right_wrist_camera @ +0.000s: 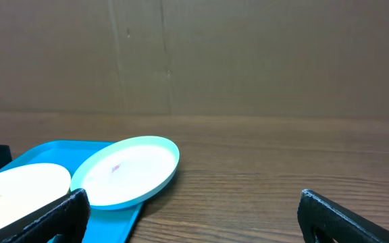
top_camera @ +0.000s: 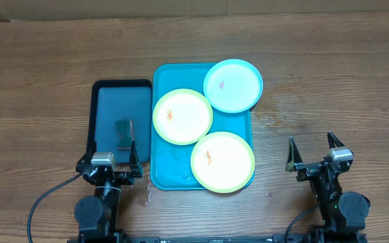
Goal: Clean dirty plates on tray and stack at the side
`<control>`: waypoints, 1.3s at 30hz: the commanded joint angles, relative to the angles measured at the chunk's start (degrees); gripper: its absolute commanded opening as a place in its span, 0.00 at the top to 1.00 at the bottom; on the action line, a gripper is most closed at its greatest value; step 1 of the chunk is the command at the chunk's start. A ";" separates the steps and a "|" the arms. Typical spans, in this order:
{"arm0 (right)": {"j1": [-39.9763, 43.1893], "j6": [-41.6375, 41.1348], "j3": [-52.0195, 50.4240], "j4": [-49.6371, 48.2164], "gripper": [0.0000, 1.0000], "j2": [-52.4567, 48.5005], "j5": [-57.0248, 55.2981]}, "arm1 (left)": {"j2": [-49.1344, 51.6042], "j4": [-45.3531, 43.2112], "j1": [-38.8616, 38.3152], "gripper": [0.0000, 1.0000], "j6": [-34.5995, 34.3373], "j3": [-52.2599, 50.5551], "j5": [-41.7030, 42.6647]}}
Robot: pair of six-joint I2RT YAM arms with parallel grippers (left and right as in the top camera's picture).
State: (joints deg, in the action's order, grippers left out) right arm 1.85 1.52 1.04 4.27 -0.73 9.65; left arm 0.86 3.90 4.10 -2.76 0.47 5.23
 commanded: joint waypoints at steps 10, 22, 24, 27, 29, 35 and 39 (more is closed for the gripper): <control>0.15 0.04 -0.59 -0.33 0.00 0.17 -0.17 | 0.04 0.22 -0.35 0.00 1.09 -0.20 -0.79; 0.15 0.04 -0.59 -0.33 0.00 0.17 -0.17 | 0.04 0.20 -0.33 0.00 5.55 -0.20 -7.19; 0.15 0.04 -0.59 -0.33 0.00 0.17 -0.17 | 0.04 0.15 -0.35 0.00 6.69 -0.20 -9.29; 0.15 0.04 -0.59 -0.33 0.00 0.17 -0.17 | 0.04 0.20 -0.35 0.00 6.64 -0.20 -8.61; 0.15 0.04 -0.59 -0.33 0.00 0.17 -0.17 | 0.04 0.20 -0.35 0.00 6.64 -0.20 -8.61; 0.15 0.04 -0.59 -0.35 0.00 0.17 -0.15 | 0.04 0.61 -0.37 0.00 5.27 -0.20 -4.26; 0.15 0.02 -0.59 -0.37 0.00 0.17 -0.13 | 0.13 0.48 -0.39 0.00 0.24 -0.20 -2.80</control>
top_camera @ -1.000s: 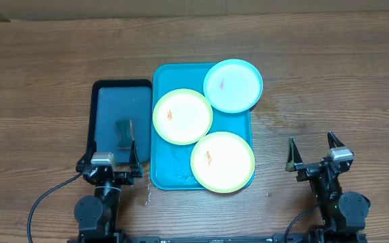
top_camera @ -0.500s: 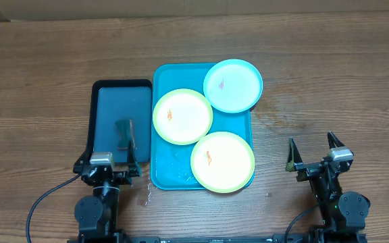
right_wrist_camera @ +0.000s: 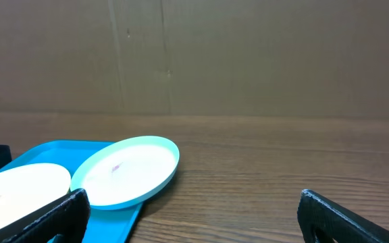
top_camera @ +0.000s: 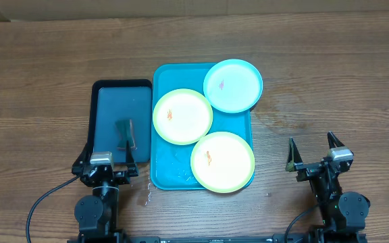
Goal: Clean dirty plates on tray and stack at the side
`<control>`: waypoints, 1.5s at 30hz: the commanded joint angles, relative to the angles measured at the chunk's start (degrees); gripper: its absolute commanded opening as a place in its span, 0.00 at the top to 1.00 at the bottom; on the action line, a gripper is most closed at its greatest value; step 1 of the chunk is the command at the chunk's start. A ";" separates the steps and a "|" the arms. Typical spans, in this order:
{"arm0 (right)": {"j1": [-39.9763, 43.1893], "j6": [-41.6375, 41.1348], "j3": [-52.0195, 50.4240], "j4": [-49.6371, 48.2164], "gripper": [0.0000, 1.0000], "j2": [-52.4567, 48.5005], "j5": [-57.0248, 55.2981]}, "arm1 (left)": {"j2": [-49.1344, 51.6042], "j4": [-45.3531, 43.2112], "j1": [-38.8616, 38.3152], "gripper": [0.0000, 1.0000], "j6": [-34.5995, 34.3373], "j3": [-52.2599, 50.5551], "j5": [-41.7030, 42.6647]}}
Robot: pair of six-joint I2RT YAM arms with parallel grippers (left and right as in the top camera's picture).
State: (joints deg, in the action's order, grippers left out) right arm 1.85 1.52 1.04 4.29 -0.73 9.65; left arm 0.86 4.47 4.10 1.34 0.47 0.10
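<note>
Three dirty plates lie on the teal tray. A light-blue plate with a reddish smear overhangs its far right corner. Two green-rimmed plates with orange smears sit at the middle and the near right. A dark sponge lies in the black tray on the left. My left gripper stands open at the black tray's near end, just short of the sponge. My right gripper is open over bare table right of the teal tray. The right wrist view shows the light-blue plate ahead to the left.
A wooden table carries both trays side by side. A brown cardboard wall closes the far side. Bare wood lies to the right of the teal tray, around the right gripper.
My left gripper has shifted slightly to the left at the near end of the black tray. The plates, sponge and right gripper have not moved.
</note>
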 commanded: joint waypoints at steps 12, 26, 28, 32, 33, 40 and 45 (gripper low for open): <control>0.15 -4.35 0.15 0.50 0.00 0.17 -0.13 | 0.15 5.44 -0.39 0.00 -14.14 5.64 9.14; 0.15 -4.76 29.73 14.19 0.00 -13.09 -0.09 | 25.40 36.41 -0.37 0.00 -13.33 53.40 12.11; 0.15 -4.74 36.54 17.70 0.00 -17.62 0.55 | 31.56 42.40 -0.39 0.00 -13.11 61.79 13.53; 0.15 -4.72 51.98 27.74 0.00 -28.61 4.28 | 43.15 54.18 -0.39 0.00 -11.04 78.09 13.53; 0.15 -4.74 54.21 29.51 0.00 -30.34 4.85 | 44.72 55.78 -0.37 0.00 -10.32 80.30 13.55; 0.15 -4.70 78.03 53.42 0.00 -51.28 8.70 | 59.60 71.76 -0.39 0.00 -7.98 98.57 13.60; 0.15 -4.74 91.78 69.40 0.00 -65.72 11.69 | 65.40 76.17 -0.39 0.00 -8.20 100.56 14.84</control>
State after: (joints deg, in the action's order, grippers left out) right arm 1.85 -3.01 87.90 71.33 -61.76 18.24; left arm 63.96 79.57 4.10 -8.36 99.81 13.30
